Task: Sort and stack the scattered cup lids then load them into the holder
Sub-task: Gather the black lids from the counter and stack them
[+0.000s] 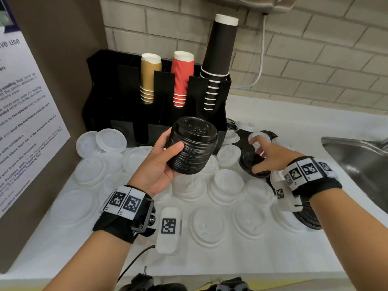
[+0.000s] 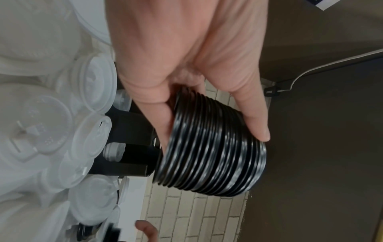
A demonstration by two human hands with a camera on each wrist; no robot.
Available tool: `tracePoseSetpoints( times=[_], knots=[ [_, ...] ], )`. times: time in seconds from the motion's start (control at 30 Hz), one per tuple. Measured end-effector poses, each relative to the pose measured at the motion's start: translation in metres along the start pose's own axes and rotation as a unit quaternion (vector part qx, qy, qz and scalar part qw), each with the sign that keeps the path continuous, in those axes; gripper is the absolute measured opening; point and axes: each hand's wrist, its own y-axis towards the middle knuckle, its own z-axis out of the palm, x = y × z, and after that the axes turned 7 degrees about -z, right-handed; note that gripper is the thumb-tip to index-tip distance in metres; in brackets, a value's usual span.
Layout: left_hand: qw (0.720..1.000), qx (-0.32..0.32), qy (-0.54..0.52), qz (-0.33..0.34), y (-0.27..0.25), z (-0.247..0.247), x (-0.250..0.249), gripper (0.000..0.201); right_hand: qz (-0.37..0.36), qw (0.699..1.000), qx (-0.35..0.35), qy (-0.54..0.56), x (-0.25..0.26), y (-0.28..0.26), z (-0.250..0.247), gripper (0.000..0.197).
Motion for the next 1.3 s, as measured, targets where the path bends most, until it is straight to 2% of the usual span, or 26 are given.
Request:
tracePoseSetpoints(
  times=[0.1, 0.17, 0.3, 0.43, 0.53, 0.6, 0.73, 0.97, 1.2, 1.3],
  knots=[
    [1.000, 0.007, 0.001, 0.000, 0.000, 0.002, 0.000, 0.070, -0.038, 0.993, -0.055, 0.093, 0.003, -0.009, -0.007, 0.066],
    [1.000, 0.012, -0.001, -0.001, 0.001, 0.003, 0.002, 0.065, -0.087, 0.976, -0.101, 0.174, 0.014, -0.017, -0.006, 0.062],
    [1.000, 0.030, 0.009, -0.003, 0.002, 0.008, 0.006, 0.051, -0.206, 0.897, -0.181, 0.346, 0.055, -0.037, 0.002, 0.055],
    [0.999, 0.022, 0.027, -0.002, 0.002, 0.014, 0.008, 0.055, -0.286, 0.853, -0.231, 0.370, 0.093, -0.058, 0.008, 0.050],
    [0.999, 0.022, 0.037, -0.006, 0.002, 0.016, 0.009, 0.061, -0.299, 0.864, -0.248, 0.321, 0.107, -0.062, 0.008, 0.044],
    [0.998, 0.032, 0.048, -0.009, 0.002, 0.018, 0.010, 0.060, -0.300, 0.881, -0.246, 0.272, 0.111, -0.063, 0.007, 0.041],
    [0.996, 0.052, 0.072, -0.013, 0.000, 0.021, 0.012, 0.053, -0.322, 0.887, -0.232, 0.237, 0.114, -0.065, 0.004, 0.038],
    [0.997, 0.045, 0.056, -0.012, -0.003, 0.026, 0.015, 0.056, -0.314, 0.886, -0.225, 0.256, 0.116, -0.068, 0.009, 0.039],
    [0.998, 0.039, 0.053, -0.009, -0.003, 0.030, 0.019, 0.058, -0.314, 0.892, -0.230, 0.229, 0.114, -0.071, 0.010, 0.037],
    [0.998, 0.033, 0.044, 0.002, 0.000, 0.026, 0.020, 0.060, -0.255, 0.888, -0.267, 0.274, 0.095, -0.077, 0.010, 0.036]
  ],
)
